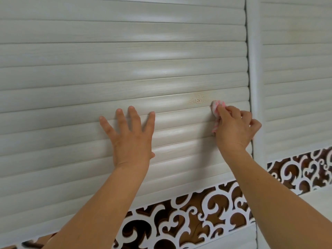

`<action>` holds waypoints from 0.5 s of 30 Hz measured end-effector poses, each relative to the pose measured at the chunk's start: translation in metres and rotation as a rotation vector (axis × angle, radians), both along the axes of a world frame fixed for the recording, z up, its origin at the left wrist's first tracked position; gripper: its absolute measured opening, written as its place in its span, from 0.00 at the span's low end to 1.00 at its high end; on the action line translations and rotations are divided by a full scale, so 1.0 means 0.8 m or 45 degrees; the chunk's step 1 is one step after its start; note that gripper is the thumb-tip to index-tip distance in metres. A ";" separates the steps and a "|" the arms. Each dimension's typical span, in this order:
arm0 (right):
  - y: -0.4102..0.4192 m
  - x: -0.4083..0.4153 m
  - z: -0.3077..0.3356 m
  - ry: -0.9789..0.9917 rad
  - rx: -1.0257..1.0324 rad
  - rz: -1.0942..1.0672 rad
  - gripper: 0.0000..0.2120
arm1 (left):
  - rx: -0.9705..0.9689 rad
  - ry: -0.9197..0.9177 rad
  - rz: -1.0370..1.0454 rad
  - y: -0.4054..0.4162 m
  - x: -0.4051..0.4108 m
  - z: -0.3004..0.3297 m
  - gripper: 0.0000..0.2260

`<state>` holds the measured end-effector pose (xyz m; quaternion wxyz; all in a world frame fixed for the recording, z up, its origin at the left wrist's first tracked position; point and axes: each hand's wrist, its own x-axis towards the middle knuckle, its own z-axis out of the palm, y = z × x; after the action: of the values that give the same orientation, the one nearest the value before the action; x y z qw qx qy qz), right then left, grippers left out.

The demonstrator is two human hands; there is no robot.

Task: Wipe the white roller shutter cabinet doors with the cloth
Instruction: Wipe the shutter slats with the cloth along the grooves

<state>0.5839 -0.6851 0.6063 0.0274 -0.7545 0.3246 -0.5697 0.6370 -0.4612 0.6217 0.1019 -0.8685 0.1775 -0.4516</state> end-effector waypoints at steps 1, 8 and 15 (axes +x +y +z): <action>0.003 0.004 0.000 -0.035 0.047 0.004 0.18 | 0.004 0.007 0.006 -0.001 0.001 0.000 0.47; 0.065 0.028 -0.005 -0.247 -0.235 0.137 0.19 | -0.003 0.017 0.026 -0.003 0.001 0.000 0.46; 0.058 0.026 -0.003 -0.089 -0.512 0.151 0.19 | 0.006 0.019 0.029 0.001 -0.002 0.000 0.45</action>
<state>0.6050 -0.6388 0.6036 -0.0791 -0.7423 0.1582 -0.6463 0.6358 -0.4605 0.6215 0.1079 -0.8735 0.1692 -0.4436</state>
